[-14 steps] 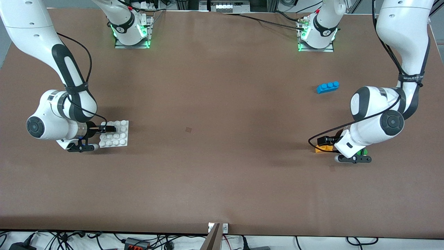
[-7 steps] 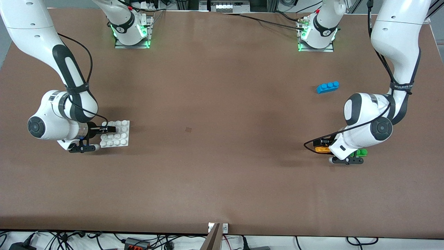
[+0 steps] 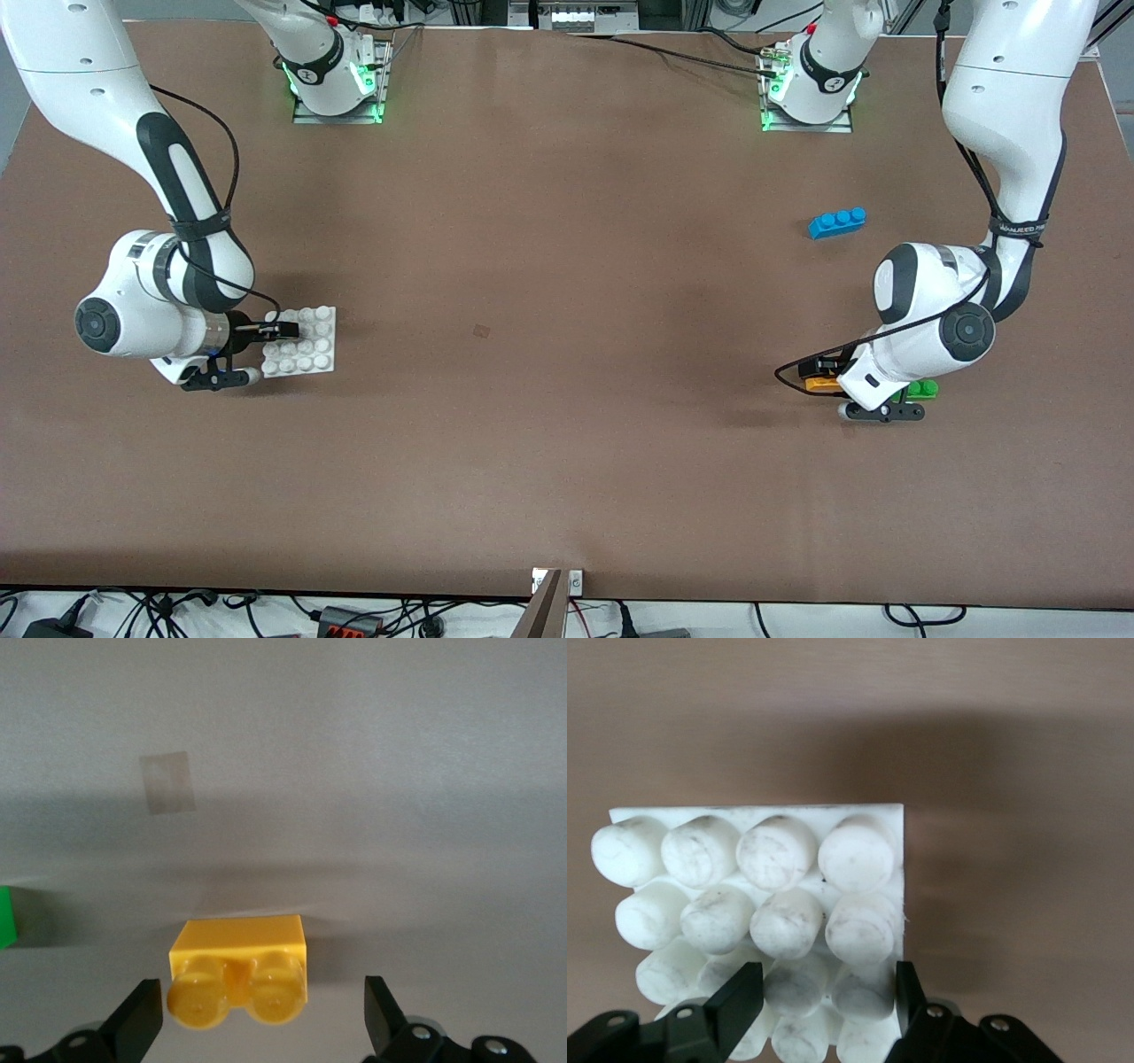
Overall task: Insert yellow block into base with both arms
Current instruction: 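Grasp the base with the right gripper while the left gripper grasps the block, then slide the white base with the right gripper toward the table middle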
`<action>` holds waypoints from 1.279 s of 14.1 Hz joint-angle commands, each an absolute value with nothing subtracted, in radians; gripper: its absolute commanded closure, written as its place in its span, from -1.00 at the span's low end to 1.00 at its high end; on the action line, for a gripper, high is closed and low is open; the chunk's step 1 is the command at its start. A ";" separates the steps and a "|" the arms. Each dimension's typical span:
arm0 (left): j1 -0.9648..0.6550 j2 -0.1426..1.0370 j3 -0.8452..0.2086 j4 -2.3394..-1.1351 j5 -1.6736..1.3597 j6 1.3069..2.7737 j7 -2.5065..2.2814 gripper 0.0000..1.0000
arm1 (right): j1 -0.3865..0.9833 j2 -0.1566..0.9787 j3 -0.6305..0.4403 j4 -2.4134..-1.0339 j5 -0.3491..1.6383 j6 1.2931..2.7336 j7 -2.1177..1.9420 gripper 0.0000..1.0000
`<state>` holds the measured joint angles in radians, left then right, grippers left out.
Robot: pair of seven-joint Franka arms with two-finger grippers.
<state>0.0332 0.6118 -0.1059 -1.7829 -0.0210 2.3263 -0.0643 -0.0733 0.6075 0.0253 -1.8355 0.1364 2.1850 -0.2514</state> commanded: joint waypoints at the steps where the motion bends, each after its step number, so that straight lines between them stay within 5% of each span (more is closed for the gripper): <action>1: 0.032 0.615 -0.100 -1.790 -0.026 2.348 -0.051 -1.00 | -0.060 0.640 0.083 -1.835 0.150 2.197 -0.259 -0.34; 14: 0.031 0.644 -0.098 -1.789 -0.028 2.373 -0.028 -1.00 | 0.380 0.787 0.147 -1.639 0.150 2.276 0.237 -0.34; 18: 0.031 0.650 -0.100 -1.786 -0.028 2.375 -0.028 -0.67 | 0.529 0.842 0.152 -1.563 0.152 2.302 0.406 -0.34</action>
